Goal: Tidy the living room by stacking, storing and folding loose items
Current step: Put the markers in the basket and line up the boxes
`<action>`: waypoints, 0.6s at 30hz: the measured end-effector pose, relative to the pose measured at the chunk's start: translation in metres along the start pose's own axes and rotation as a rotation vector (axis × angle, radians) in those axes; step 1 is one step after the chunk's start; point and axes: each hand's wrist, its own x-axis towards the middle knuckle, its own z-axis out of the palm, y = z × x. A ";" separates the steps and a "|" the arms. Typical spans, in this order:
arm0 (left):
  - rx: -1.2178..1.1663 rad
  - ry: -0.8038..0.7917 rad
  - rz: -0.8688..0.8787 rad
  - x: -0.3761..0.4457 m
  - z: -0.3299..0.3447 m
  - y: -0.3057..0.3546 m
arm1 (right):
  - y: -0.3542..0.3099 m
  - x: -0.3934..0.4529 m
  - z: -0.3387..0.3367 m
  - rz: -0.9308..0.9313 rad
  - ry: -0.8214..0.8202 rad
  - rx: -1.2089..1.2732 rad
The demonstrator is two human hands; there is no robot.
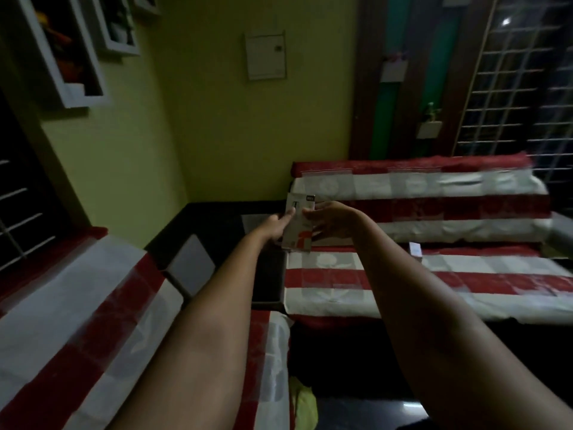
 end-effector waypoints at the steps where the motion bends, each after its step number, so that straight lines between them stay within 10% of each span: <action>1: 0.036 -0.017 0.026 0.009 0.009 0.009 | 0.001 0.005 -0.014 -0.001 0.024 -0.001; 18: -0.029 -0.141 0.091 0.290 0.127 0.138 | -0.024 0.171 -0.260 -0.011 0.174 0.010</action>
